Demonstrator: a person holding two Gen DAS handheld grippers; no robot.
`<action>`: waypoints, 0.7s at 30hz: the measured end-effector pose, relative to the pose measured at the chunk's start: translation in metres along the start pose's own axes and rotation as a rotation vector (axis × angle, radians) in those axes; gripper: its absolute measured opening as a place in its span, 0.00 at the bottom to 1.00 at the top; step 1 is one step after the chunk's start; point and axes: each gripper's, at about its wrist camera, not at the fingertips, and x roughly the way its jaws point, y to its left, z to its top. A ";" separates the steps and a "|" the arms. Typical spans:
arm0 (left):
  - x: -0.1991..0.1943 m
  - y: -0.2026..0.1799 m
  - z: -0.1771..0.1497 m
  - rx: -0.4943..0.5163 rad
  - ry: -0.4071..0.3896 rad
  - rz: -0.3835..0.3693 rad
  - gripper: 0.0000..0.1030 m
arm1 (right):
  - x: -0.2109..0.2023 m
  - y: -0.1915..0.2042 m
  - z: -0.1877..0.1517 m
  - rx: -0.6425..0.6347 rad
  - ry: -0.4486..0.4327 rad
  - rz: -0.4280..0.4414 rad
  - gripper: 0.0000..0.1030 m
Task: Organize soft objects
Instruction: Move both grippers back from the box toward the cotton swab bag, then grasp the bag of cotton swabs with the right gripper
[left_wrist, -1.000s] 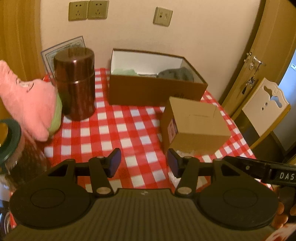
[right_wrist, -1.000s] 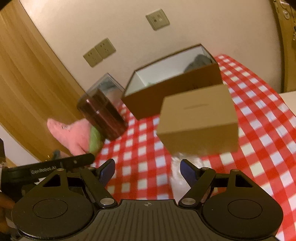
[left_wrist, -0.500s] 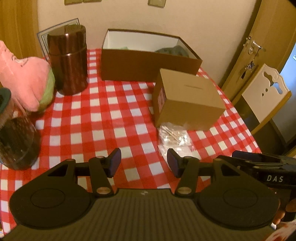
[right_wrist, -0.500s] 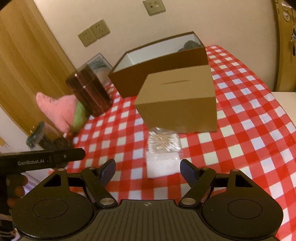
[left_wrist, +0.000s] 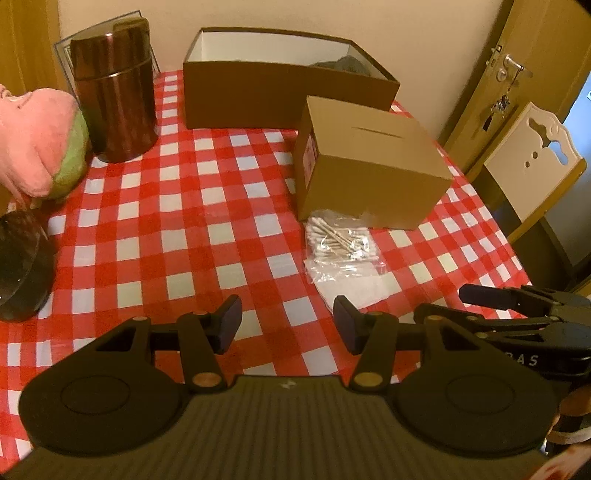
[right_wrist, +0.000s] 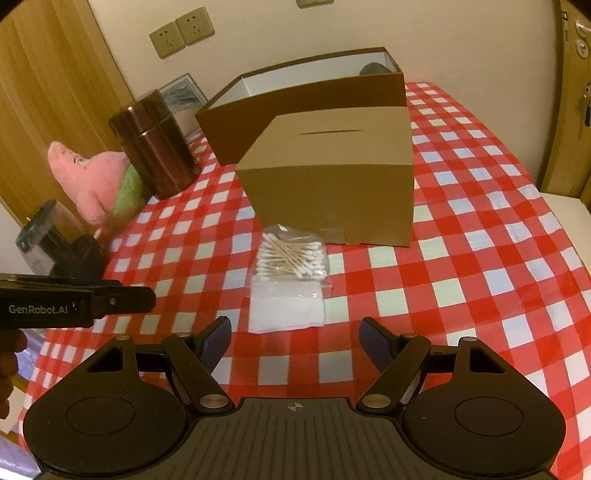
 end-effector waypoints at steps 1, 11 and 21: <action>0.002 -0.001 0.000 0.002 0.003 0.000 0.50 | 0.002 -0.001 0.000 -0.002 0.003 -0.003 0.74; 0.032 0.000 0.008 0.030 0.041 -0.001 0.50 | 0.028 0.000 0.008 -0.061 -0.002 -0.032 0.67; 0.062 0.010 0.020 0.038 0.075 0.006 0.50 | 0.071 0.004 0.023 -0.146 0.024 -0.053 0.67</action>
